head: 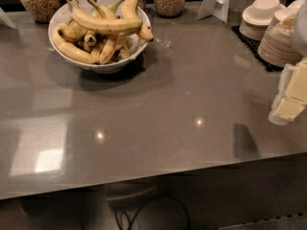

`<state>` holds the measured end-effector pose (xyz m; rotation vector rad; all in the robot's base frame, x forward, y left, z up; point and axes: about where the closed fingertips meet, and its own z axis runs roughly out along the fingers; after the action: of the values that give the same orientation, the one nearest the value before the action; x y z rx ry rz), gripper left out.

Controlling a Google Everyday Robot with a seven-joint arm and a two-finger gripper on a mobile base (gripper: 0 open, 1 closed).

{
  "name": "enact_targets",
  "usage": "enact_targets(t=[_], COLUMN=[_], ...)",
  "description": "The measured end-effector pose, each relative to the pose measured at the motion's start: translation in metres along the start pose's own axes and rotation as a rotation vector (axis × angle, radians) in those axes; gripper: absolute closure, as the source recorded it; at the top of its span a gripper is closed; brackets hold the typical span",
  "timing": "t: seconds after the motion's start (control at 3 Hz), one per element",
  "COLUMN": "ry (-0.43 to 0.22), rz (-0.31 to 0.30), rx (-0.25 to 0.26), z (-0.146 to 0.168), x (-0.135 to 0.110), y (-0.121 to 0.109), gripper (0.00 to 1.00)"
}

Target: Pick banana from white bowl

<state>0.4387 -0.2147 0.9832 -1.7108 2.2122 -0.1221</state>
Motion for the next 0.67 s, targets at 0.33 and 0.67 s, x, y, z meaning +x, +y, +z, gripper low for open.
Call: enact_targets(t=[0.33, 0.67], ry=[-0.001, -0.074], rz=[0.0, -0.015], rx=[0.0, 0.023], z=[0.0, 0.002], x=[0.0, -0.018], y=[0.0, -0.004], gripper=[0.0, 0.0])
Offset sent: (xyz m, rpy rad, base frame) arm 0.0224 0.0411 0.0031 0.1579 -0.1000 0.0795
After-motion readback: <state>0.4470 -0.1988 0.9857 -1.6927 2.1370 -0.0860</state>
